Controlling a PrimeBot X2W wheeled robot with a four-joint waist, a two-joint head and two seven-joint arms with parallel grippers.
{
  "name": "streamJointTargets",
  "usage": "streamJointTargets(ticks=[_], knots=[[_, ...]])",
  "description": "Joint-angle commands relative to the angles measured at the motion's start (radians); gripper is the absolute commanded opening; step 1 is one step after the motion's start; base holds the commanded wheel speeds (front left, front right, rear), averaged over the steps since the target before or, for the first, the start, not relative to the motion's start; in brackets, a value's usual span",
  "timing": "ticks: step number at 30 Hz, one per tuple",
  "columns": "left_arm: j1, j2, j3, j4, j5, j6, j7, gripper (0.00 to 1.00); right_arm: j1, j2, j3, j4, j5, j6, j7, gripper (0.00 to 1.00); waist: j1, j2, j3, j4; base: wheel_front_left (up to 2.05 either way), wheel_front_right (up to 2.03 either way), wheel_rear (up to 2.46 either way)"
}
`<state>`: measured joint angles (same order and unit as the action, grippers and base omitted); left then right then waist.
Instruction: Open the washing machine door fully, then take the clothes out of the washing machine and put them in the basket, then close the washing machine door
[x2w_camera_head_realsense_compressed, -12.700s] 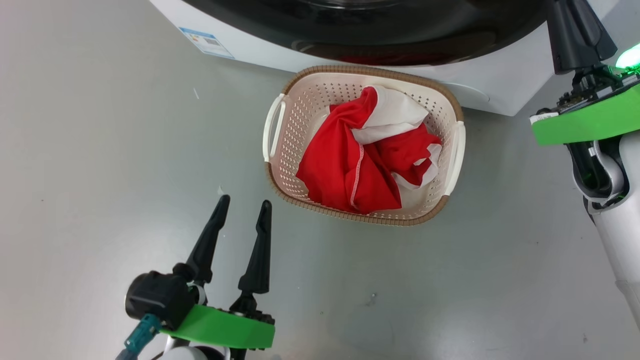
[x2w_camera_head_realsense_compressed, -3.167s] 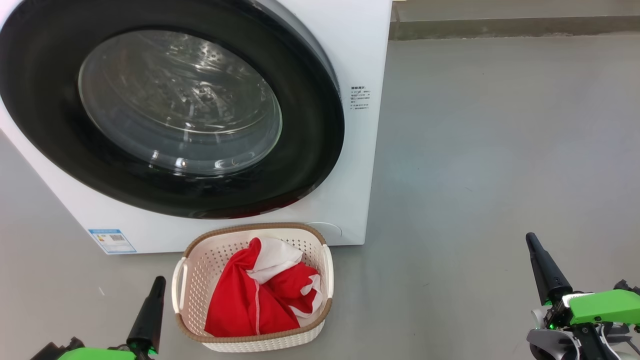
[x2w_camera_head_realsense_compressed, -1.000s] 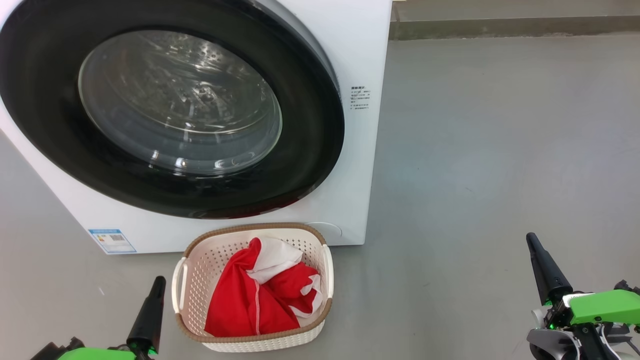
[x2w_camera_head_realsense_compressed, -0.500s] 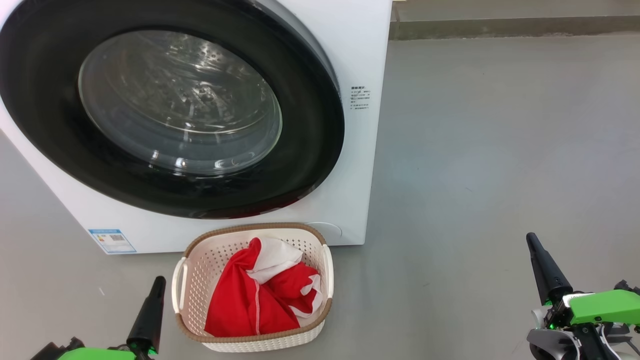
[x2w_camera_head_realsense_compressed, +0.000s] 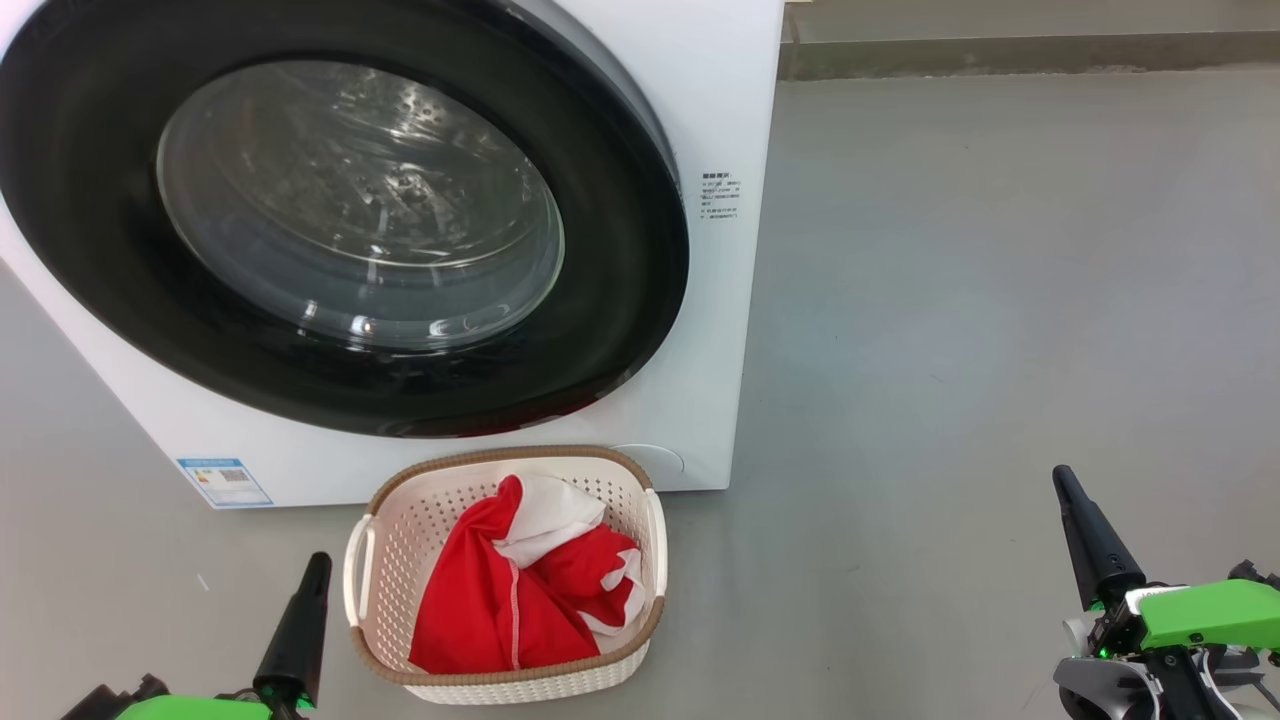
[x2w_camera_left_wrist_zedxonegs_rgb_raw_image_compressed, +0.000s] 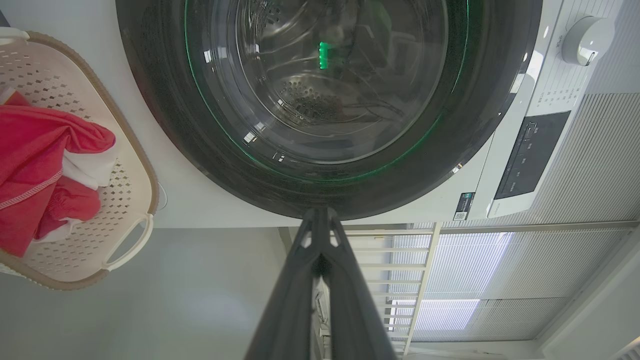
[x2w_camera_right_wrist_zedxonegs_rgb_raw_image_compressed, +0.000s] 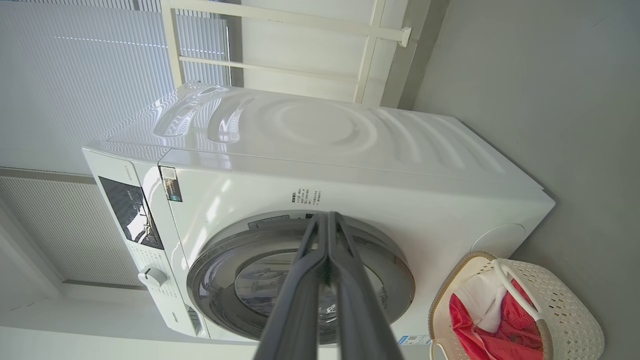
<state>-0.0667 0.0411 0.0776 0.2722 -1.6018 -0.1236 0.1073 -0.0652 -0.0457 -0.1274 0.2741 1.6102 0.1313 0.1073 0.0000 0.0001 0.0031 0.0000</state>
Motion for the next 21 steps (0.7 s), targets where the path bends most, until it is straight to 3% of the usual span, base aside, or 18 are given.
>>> streamJointTargets(ticks=[1, 21], knots=[[-0.041, 0.009, 0.036, -0.027, -0.007, -0.007, 0.006, 0.0, -0.043, -0.005, 0.014, -0.029, -0.002, -0.001, 0.006, 0.0, 0.0, -0.0001, 0.0, 0.0, 0.0, 0.0, 0.0], [-0.041, 0.009, 0.036, -0.027, -0.007, -0.007, 0.006, 0.0, -0.043, -0.005, 0.013, -0.029, -0.002, -0.001, 0.006, 0.0, 0.0, -0.0001, 0.0, 0.0, 0.0, 0.0, 0.0]])
